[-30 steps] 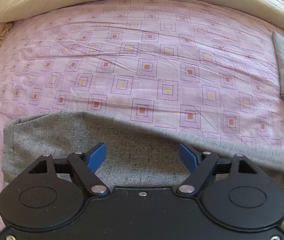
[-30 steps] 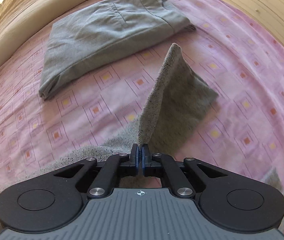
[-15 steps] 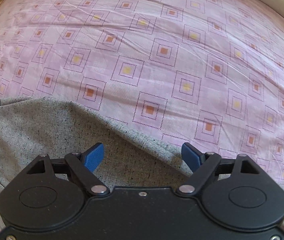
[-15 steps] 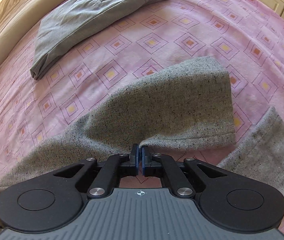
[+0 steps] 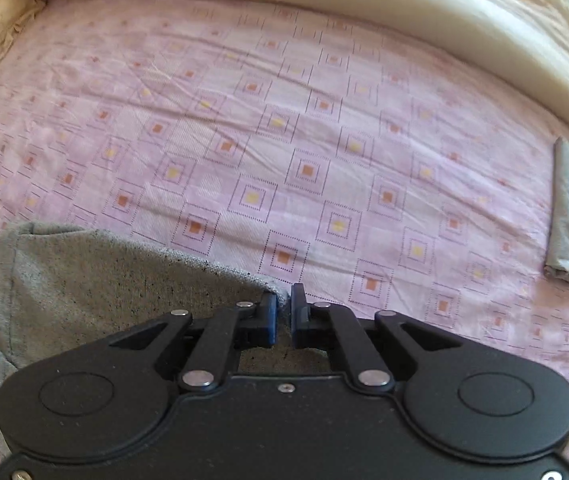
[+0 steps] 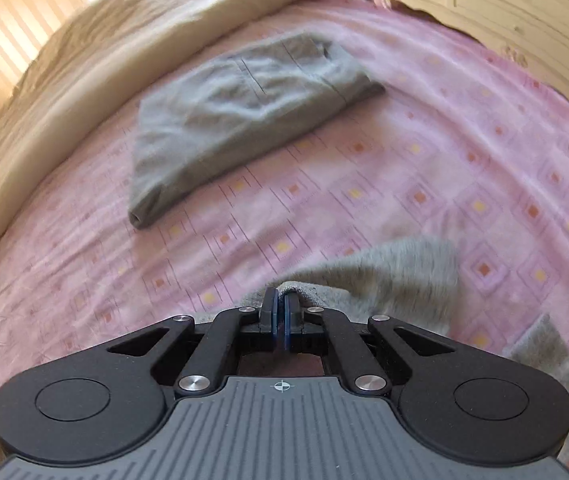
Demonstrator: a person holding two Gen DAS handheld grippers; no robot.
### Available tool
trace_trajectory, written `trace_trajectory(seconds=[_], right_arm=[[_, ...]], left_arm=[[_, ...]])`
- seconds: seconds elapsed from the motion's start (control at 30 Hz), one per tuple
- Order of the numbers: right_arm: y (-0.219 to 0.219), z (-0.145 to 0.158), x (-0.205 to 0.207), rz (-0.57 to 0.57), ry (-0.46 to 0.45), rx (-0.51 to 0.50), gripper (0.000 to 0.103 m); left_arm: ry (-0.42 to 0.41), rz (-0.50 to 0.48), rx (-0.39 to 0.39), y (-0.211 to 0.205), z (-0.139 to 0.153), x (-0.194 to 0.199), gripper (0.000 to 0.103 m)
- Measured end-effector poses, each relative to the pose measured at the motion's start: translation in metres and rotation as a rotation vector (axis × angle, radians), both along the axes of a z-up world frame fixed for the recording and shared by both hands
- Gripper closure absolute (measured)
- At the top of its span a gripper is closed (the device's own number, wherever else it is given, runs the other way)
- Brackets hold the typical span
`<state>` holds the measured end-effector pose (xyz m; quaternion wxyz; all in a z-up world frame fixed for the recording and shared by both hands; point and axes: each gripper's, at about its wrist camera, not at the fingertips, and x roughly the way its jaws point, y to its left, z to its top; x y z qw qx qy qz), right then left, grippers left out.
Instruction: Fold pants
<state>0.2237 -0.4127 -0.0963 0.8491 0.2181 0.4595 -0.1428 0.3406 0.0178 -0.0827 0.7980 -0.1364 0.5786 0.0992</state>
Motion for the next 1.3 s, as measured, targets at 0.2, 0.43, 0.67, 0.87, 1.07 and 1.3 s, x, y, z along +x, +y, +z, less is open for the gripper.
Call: trace_trajectory(seconds=[0.2,0.43,0.67,0.87,1.07,1.3], right_arm=[[-0.007,0.076,-0.057,0.127,-0.179,-0.08,0.1],[-0.036,0.002,-0.157,0.075,0.082,0.011,0.1],[-0.047,-0.048,-0.169,-0.007,0.147,0.107,0.1],[-0.038,-0.006,-0.179,0.145,0.049,-0.01,0.1],[-0.068,-0.051,-0.205,0.065,0.172,0.157,0.096],[-0.119,-0.056,-0.214,-0.142,0.045,0.339,0.085]], left_arm=[[-0.165,-0.072,0.037,-0.015,0.065,-0.106,0.095],[0.102,-0.148,0.147,-0.049,-0.021,-0.225,0.096],[0.16,-0.148,0.161,-0.061,-0.051,-0.229,0.098],[0.048,-0.127,0.184,-0.065,-0.021,-0.24,0.097],[0.14,-0.076,0.194,-0.068,-0.055,-0.266,0.097],[0.117,-0.003,0.217,-0.073,-0.051,-0.27,0.097]])
